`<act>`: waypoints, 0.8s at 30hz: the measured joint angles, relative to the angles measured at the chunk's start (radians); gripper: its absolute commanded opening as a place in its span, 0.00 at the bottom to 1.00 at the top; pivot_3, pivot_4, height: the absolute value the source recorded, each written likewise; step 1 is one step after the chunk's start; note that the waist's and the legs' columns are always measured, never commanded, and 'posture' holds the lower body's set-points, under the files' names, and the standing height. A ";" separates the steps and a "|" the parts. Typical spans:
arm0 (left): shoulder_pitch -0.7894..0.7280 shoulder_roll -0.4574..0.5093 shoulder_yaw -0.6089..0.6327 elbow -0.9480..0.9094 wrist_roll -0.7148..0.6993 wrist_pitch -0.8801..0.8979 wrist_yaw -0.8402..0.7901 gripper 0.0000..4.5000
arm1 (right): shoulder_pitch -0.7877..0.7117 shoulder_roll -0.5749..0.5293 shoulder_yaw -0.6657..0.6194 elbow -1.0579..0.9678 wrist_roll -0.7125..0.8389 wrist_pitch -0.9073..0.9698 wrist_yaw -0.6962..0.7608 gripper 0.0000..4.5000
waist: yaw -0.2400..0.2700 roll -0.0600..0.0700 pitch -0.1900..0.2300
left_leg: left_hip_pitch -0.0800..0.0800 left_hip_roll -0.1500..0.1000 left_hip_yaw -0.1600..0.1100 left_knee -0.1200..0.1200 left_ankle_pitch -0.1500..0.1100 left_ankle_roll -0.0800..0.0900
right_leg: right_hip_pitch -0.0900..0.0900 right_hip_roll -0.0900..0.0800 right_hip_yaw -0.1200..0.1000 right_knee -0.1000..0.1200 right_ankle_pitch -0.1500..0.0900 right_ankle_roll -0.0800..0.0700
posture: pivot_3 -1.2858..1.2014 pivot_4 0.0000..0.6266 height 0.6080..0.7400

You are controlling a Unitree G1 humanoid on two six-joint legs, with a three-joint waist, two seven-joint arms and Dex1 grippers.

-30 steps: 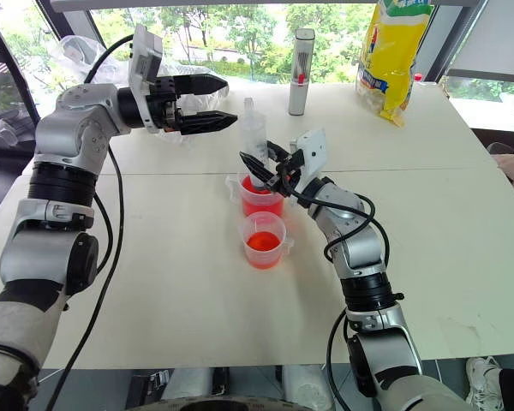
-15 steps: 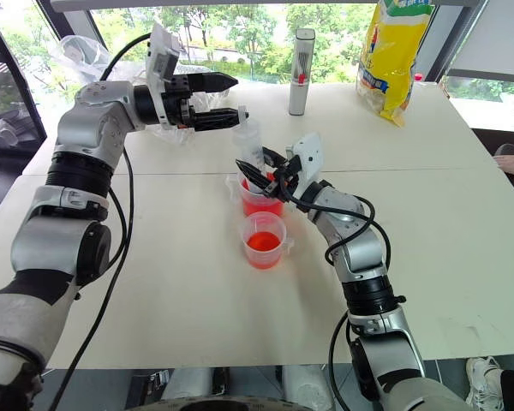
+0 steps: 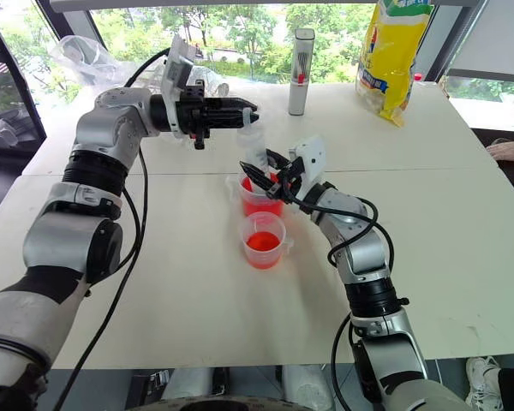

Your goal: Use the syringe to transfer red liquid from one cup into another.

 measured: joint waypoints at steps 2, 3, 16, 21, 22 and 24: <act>0.001 0.000 0.000 0.000 0.000 0.009 -0.001 0.01 | 0.000 0.001 0.000 0.004 -0.001 -0.002 0.000 0.32 | -0.001 0.000 0.000 | 0.000 0.000 0.000 0.000 0.000 0.000 | 0.000 0.000 0.000 0.000 0.000 0.000 | 0.52 0.24 1.00; 0.001 0.000 0.000 0.000 0.000 0.015 -0.002 0.01 | 0.000 0.000 0.000 0.006 -0.003 -0.004 0.000 0.32 | 0.000 0.000 0.000 | 0.000 0.000 0.000 0.000 0.000 0.000 | 0.000 0.000 0.000 0.000 0.000 0.000 | 0.52 0.24 1.00; 0.004 -0.002 0.004 -0.019 0.002 0.046 0.017 0.01 | -0.002 0.004 0.000 0.023 -0.001 -0.023 0.001 0.32 | 0.001 0.000 0.000 | 0.000 0.000 0.000 0.000 0.000 0.000 | 0.000 0.000 0.000 0.000 0.000 0.000 | 0.52 0.24 1.00; 0.002 -0.006 0.009 -0.016 0.001 0.050 0.027 0.01 | -0.003 0.007 0.000 0.028 0.005 -0.023 0.001 0.32 | 0.000 0.000 0.000 | 0.000 0.000 0.000 0.000 0.000 0.000 | 0.000 0.000 0.000 0.000 0.000 0.000 | 0.52 0.24 1.00; 0.002 -0.006 0.009 -0.016 0.001 0.050 0.028 0.01 | -0.003 0.007 0.000 0.028 0.005 -0.023 0.001 0.32 | 0.000 0.000 0.000 | 0.000 0.000 0.000 0.000 0.000 0.000 | 0.000 0.000 0.000 0.000 0.000 0.000 | 0.52 0.24 1.00; 0.002 -0.007 0.009 -0.016 0.001 0.050 0.029 0.01 | -0.003 0.007 0.000 0.028 0.006 -0.023 0.001 0.32 | 0.000 0.000 0.000 | 0.000 0.000 0.000 0.000 0.000 0.000 | 0.000 0.000 0.000 0.000 0.000 0.000 | 0.52 0.24 1.00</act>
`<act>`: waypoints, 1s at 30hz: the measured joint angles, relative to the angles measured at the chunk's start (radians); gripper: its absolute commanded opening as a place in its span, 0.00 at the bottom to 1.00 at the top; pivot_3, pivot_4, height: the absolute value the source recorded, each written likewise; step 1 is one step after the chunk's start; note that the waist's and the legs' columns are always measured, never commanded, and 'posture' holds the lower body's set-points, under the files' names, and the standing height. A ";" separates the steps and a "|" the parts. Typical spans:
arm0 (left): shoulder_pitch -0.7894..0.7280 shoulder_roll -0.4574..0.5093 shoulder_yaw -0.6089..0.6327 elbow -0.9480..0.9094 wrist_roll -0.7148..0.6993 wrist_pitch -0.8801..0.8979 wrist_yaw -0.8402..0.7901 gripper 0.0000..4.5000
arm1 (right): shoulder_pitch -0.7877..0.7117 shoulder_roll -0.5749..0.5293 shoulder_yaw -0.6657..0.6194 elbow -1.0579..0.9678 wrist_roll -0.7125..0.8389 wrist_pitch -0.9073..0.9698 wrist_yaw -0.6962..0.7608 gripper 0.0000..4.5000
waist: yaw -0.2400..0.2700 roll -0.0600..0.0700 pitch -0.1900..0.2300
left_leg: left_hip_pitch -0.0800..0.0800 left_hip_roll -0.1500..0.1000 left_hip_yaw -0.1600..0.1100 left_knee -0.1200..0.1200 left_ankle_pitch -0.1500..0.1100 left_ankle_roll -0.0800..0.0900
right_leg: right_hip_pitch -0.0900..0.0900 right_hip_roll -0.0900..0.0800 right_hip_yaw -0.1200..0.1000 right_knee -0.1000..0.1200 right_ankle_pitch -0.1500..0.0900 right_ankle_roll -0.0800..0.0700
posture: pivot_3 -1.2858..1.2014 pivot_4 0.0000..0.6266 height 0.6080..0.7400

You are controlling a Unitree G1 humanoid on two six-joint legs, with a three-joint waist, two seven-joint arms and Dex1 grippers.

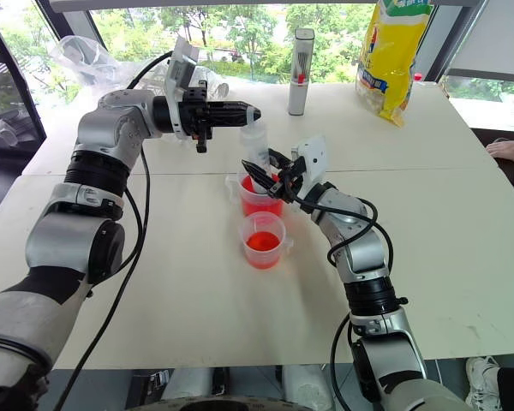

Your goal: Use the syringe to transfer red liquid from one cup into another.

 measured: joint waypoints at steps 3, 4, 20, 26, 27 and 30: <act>-0.002 -0.003 0.005 0.009 0.000 0.000 0.003 0.01 | 0.000 0.000 0.000 0.004 0.000 -0.002 0.000 0.32 | 0.000 0.000 0.000 | 0.000 0.000 0.000 0.000 0.000 0.000 | 0.000 0.000 0.000 0.000 0.000 0.000 | 0.52 0.24 1.00; -0.003 -0.005 0.006 0.016 0.000 0.000 0.004 0.01 | 0.000 0.000 0.000 0.009 0.000 -0.004 0.000 0.32 | 0.000 0.000 0.000 | 0.000 0.000 0.000 0.000 0.000 0.000 | 0.000 0.000 0.000 0.000 0.000 0.000 | 0.52 0.24 1.00; -0.035 -0.007 0.014 0.076 0.000 -0.023 0.010 0.01 | -0.006 0.003 -0.001 0.038 -0.001 -0.023 0.000 0.32 | 0.000 0.000 0.000 | 0.000 0.000 0.000 0.000 0.000 0.000 | 0.000 0.000 0.000 0.000 0.000 0.000 | 0.52 0.24 1.00; -0.040 -0.007 0.028 0.085 0.000 -0.028 0.010 0.01 | -0.008 0.003 -0.001 0.041 -0.001 -0.024 0.000 0.32 | 0.000 0.000 0.000 | 0.000 0.000 0.000 0.000 0.000 0.000 | 0.000 0.000 0.000 0.000 0.000 0.000 | 0.52 0.24 1.00; -0.040 -0.007 0.029 0.087 0.000 -0.028 0.012 0.01 | -0.008 0.003 -0.001 0.043 -0.001 -0.024 0.000 0.32 | 0.000 0.000 0.000 | 0.000 0.000 0.000 0.000 0.000 0.000 | 0.000 0.000 0.000 0.000 0.000 0.000 | 0.52 0.24 1.00; -0.046 -0.007 0.029 0.097 0.000 -0.028 0.012 0.01 | -0.008 0.003 -0.001 0.045 -0.001 -0.023 0.000 0.32 | 0.000 0.000 0.000 | 0.000 0.000 0.000 0.000 0.000 0.000 | 0.000 0.000 0.000 0.000 0.000 0.000 | 0.52 0.24 1.00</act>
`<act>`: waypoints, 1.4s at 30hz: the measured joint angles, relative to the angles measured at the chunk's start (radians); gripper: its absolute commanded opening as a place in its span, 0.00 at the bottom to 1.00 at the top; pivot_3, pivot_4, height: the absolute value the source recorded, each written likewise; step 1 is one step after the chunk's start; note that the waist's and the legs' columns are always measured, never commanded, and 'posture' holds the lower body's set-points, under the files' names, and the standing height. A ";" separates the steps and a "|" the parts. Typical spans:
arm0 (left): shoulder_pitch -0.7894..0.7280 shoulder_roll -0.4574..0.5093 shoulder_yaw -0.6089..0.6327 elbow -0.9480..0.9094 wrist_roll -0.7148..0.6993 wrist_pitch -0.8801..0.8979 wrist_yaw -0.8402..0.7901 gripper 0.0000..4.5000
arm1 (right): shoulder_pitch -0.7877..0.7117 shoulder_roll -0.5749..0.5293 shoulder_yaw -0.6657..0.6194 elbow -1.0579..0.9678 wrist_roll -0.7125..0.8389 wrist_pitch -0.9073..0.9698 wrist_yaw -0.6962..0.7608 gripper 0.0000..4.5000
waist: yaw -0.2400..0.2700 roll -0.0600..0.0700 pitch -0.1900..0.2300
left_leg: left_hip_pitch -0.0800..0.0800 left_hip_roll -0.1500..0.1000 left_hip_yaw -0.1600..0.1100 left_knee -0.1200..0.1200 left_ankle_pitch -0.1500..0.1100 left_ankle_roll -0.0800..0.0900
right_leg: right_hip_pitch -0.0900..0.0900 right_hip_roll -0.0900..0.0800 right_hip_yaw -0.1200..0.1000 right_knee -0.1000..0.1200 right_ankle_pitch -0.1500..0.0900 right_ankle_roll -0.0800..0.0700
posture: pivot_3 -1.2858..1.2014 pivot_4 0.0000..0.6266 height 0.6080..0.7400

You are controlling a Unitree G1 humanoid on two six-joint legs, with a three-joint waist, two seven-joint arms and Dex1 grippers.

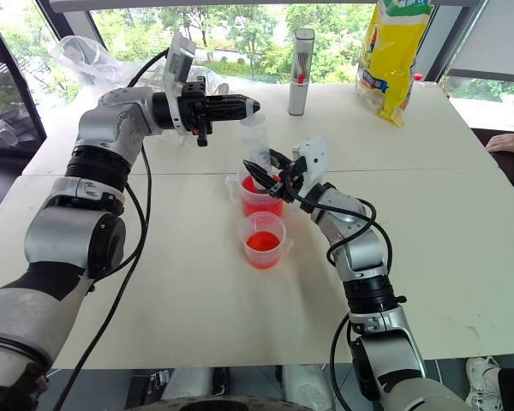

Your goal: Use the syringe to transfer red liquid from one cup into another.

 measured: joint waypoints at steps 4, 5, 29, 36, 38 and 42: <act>-0.008 0.000 0.000 0.000 0.000 0.000 0.000 0.01 | 0.000 0.000 0.000 0.000 0.000 -0.002 0.000 0.32 | 0.000 0.000 0.000 | 0.000 0.000 0.000 0.000 0.000 0.000 | 0.000 0.000 0.000 0.000 0.000 0.000 | 0.52 0.24 1.00; -0.008 0.000 0.000 0.000 0.000 0.000 0.000 0.01 | 0.000 0.000 0.000 0.000 0.000 -0.001 0.000 0.32 | 0.000 0.000 0.000 | 0.000 0.000 0.000 0.000 0.000 0.000 | 0.000 0.000 0.000 0.000 0.000 0.000 | 0.52 0.24 1.00; -0.010 0.000 0.005 -0.001 0.000 -0.001 0.009 0.01 | 0.000 -0.001 0.000 0.004 0.000 0.001 0.000 0.32 | 0.000 0.000 0.000 | 0.000 0.000 0.000 0.000 0.000 0.000 | 0.000 0.000 0.000 0.000 0.000 0.000 | 0.52 0.24 1.00; -0.010 0.000 0.008 -0.001 0.000 -0.001 0.010 0.01 | 0.000 -0.001 0.000 0.004 0.000 0.001 0.000 0.32 | 0.000 0.000 0.000 | 0.000 0.000 0.000 0.000 0.000 0.000 | 0.000 0.000 0.000 0.000 0.000 0.000 | 0.52 0.24 1.00; -0.010 0.000 0.009 -0.001 0.000 -0.001 0.011 0.01 | 0.000 -0.001 0.000 0.004 0.000 0.001 0.000 0.32 | 0.000 0.000 0.000 | 0.000 0.000 0.000 0.000 0.000 0.000 | 0.000 0.000 0.000 0.000 0.000 0.000 | 0.52 0.24 1.00; -0.010 0.000 0.009 -0.001 0.000 -0.001 0.012 0.01 | 0.000 -0.001 0.000 0.004 0.000 0.002 0.000 0.32 | 0.000 0.000 0.000 | 0.000 0.000 0.000 0.000 0.000 0.000 | 0.000 0.000 0.000 0.000 0.000 0.000 | 0.52 0.24 1.00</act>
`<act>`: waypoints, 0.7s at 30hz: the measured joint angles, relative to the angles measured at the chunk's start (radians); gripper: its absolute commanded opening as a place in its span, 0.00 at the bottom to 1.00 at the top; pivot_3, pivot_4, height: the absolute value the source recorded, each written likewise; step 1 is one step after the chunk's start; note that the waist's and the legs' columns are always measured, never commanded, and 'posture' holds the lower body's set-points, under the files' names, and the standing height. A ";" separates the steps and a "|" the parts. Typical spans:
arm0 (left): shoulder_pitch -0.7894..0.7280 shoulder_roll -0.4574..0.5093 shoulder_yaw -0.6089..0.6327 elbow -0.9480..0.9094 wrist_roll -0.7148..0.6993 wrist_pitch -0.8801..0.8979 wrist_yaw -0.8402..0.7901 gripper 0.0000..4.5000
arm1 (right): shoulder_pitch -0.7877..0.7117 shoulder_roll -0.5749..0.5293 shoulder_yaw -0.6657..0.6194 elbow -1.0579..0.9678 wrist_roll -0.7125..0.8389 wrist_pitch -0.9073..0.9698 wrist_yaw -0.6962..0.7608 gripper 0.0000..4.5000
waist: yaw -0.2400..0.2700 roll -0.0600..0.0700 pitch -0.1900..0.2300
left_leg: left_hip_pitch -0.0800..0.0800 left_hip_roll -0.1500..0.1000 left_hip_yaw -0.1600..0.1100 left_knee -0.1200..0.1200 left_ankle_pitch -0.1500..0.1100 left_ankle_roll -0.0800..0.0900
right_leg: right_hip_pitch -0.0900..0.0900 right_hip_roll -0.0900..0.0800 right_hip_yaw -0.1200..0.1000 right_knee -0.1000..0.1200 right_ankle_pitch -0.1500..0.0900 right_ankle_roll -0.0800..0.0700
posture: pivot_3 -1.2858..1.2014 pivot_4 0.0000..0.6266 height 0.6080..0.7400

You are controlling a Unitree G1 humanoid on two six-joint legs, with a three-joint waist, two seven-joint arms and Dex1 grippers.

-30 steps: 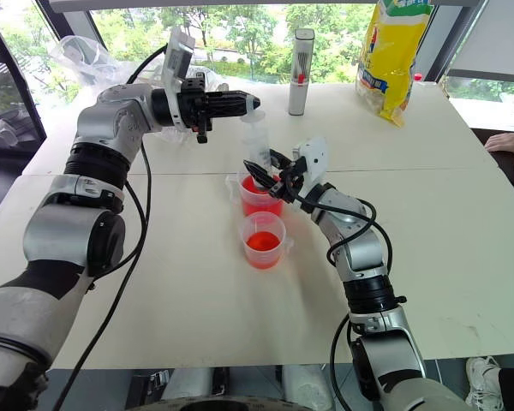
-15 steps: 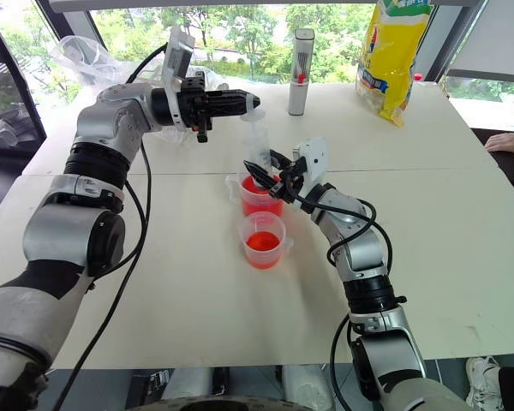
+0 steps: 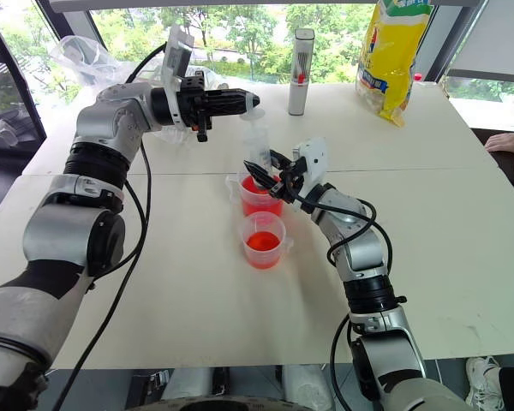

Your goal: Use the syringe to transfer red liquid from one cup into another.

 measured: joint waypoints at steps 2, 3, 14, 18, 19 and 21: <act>0.000 0.000 0.000 0.000 0.000 0.000 0.003 0.14 | 0.000 -0.001 0.000 0.000 0.000 0.001 0.000 0.32 | 0.000 0.000 0.000 | 0.000 0.000 0.000 0.000 0.000 0.000 | 0.000 0.000 0.000 0.000 0.000 0.000 | 0.52 0.24 1.00; 0.000 0.000 0.001 0.000 0.000 0.002 0.017 0.23 | 0.000 -0.002 0.000 0.000 0.001 0.001 0.002 0.32 | 0.000 0.000 0.000 | 0.000 0.000 0.000 0.000 0.000 0.000 | 0.000 0.000 0.000 0.000 0.000 0.000 | 0.52 0.24 1.00; 0.015 0.046 0.037 -0.094 -0.005 0.031 0.058 1.00 | -0.039 -0.008 0.007 -0.012 -0.004 -0.015 0.037 0.32 | 0.000 0.000 0.000 | 0.000 0.000 0.000 0.000 0.000 0.000 | 0.000 0.000 0.000 0.001 0.000 0.000 | 0.52 0.24 1.00; 0.061 0.082 0.052 -0.155 -0.023 0.052 0.069 1.00 | -0.047 -0.011 0.011 -0.008 -0.010 -0.014 0.037 0.32 | -0.001 0.000 0.000 | 0.001 0.000 0.000 0.000 0.000 0.000 | 0.000 0.000 0.000 0.001 0.000 0.000 | 0.52 0.24 1.00; 0.074 0.093 0.059 -0.164 -0.023 0.056 0.075 1.00 | -0.049 -0.013 0.010 -0.003 -0.010 -0.014 0.037 0.32 | -0.001 0.000 0.000 | 0.001 0.000 0.000 0.000 0.000 0.000 | 0.000 0.000 0.000 0.001 0.000 0.000 | 0.52 0.24 1.00; 0.107 0.119 0.067 -0.195 -0.023 0.072 0.086 1.00 | -0.059 -0.019 0.006 0.003 -0.011 -0.014 0.037 0.32 | -0.001 0.000 0.000 | 0.001 0.001 0.000 0.000 0.000 0.000 | 0.000 0.000 0.000 0.002 0.000 0.000 | 0.52 0.24 1.00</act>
